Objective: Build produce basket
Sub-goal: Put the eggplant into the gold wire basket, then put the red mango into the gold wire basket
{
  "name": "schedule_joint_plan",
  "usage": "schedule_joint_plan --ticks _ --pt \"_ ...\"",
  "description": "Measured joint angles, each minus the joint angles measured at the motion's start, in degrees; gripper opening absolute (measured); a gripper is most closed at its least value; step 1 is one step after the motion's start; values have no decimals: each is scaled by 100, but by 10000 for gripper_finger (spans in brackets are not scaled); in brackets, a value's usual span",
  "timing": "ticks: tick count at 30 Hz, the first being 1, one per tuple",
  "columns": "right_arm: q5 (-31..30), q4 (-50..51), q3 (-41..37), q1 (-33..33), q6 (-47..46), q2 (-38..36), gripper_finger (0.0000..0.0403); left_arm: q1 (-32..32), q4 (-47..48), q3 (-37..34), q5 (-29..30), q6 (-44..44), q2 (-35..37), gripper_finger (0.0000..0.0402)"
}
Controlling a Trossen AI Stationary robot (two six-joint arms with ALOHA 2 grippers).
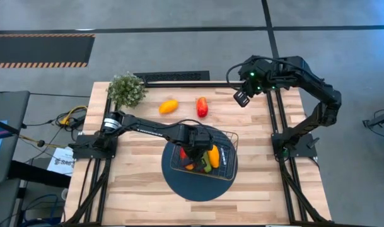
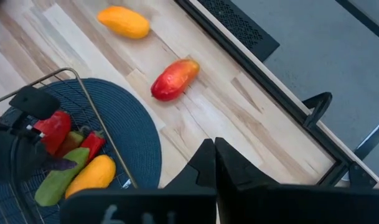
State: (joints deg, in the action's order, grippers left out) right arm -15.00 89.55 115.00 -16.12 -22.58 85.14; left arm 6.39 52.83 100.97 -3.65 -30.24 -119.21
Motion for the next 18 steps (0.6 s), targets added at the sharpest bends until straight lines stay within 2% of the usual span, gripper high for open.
schedule_joint_plan --ticks 9,15,18 --pt "7 -10 0 0 1 0 6 -24 -59 0 -5 177 -3 50" --pt "9 -3 0 0 15 0 7 -24 -95 0 62 210 -3 153" --pt "9 -3 0 0 41 0 7 -24 -164 0 62 216 -2 190"
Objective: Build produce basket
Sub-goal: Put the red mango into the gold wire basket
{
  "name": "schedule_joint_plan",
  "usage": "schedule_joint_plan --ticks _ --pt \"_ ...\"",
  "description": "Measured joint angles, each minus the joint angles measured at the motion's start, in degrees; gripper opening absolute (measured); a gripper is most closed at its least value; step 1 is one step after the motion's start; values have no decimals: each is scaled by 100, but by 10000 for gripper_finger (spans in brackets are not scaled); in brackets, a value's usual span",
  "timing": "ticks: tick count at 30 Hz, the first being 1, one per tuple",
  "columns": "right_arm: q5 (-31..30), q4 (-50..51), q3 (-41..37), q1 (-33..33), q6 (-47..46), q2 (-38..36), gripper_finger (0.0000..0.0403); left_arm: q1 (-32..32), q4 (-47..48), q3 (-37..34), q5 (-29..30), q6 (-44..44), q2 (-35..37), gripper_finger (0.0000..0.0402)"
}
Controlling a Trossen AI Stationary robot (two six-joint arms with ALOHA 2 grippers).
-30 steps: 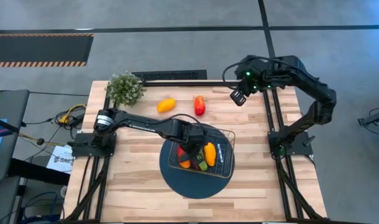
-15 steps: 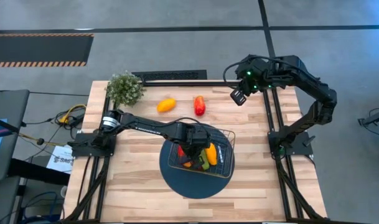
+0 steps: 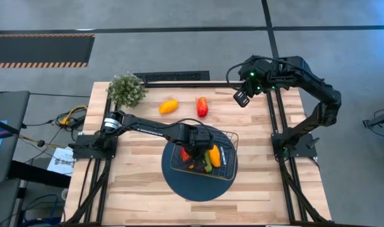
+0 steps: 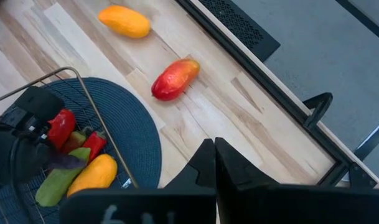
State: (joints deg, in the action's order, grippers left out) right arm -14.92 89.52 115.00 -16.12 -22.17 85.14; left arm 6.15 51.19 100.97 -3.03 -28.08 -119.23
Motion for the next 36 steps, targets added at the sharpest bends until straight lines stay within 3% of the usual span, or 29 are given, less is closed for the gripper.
schedule_joint_plan --ticks 9,19,26,30,36 --pt "2 10 0 0 17 0 7 1 448 495 215 377 123 212" --pt "2 -127 0 -11 723 61 7 7 2799 1811 2566 816 581 212" --pt "60 -213 -1 -15 765 301 7 -238 3913 1789 3177 488 1058 212" --pt "61 -166 -2 -15 766 374 21 -499 3867 1505 2980 871 1479 212" --pt "63 50 -2 -15 726 422 73 -959 3782 683 2879 1418 2185 212"
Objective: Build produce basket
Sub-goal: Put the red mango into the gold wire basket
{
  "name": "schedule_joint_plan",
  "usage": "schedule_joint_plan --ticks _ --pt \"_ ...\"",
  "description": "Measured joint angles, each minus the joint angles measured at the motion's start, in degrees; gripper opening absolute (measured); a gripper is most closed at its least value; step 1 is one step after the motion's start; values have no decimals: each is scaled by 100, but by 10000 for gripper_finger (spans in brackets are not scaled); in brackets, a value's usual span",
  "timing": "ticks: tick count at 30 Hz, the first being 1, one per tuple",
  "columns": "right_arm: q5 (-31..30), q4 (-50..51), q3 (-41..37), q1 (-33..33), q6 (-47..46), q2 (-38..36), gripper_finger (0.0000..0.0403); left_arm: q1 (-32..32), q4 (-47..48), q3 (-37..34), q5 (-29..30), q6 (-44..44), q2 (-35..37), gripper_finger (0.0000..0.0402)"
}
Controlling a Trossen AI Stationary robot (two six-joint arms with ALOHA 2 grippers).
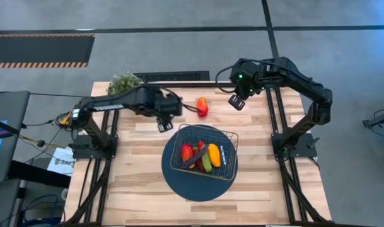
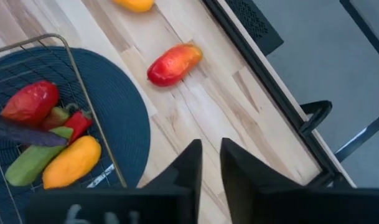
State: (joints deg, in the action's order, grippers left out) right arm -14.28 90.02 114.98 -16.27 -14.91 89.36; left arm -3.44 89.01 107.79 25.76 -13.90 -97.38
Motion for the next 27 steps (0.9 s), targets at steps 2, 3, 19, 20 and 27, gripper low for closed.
schedule_joint_plan --ticks 2,3,19,20,27 --pt "-6 -20 0 -9 -121 0 95 -212 -29 -282 5 83 231 212" --pt "-16 -29 0 -32 -205 2 107 -351 -80 -447 0 102 363 212" --pt "228 -949 4 -488 -1458 983 235 -1901 -1110 -2821 -517 131 2607 212" --pt "259 -986 3 -510 -1454 1164 234 -1921 -1105 -2907 -523 136 2715 212" --pt "883 -1199 -2 -853 -1440 2270 235 -1957 -1113 -3233 -515 213 3342 212"
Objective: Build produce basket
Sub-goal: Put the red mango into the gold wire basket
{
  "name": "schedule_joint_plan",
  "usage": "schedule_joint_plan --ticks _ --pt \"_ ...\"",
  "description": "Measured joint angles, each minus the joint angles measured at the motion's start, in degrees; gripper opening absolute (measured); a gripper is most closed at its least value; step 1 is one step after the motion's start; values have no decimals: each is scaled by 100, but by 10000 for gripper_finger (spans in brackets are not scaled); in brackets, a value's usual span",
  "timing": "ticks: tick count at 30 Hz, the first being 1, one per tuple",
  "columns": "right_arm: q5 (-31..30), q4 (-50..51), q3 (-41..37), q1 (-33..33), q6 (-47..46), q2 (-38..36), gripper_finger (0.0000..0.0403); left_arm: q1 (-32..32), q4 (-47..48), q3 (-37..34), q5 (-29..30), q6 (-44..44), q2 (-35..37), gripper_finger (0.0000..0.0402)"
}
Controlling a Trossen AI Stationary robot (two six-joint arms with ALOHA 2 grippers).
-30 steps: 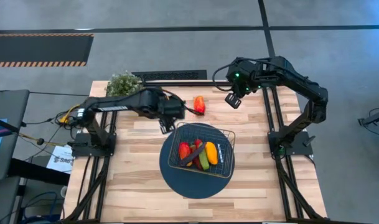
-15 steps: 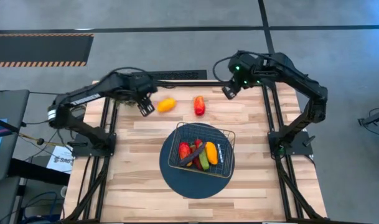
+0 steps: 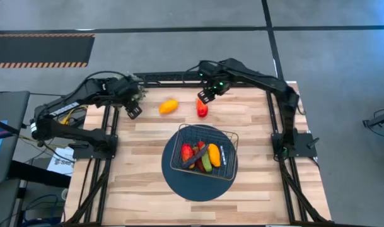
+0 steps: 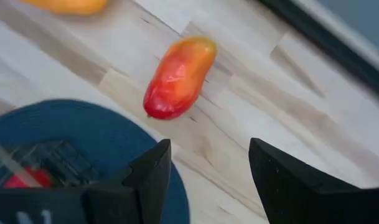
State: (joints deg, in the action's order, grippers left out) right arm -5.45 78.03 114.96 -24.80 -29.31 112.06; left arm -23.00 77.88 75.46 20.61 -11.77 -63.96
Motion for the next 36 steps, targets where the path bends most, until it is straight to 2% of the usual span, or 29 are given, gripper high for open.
schedule_joint_plan --ticks 8,15,25,31,36 --pt "706 -800 7 -300 -264 628 235 2 -79 -2 11 131 448 212" --pt "985 -1162 10 -386 -477 736 235 2 -21 -2 66 219 575 212" --pt "978 -991 13 -417 -625 736 255 2 -27 -4 69 363 564 212" --pt "567 -952 13 -373 -492 736 262 2 -26 -4 69 365 564 212" --pt "450 -1001 13 -373 -535 736 262 2 -27 -4 65 361 564 212"
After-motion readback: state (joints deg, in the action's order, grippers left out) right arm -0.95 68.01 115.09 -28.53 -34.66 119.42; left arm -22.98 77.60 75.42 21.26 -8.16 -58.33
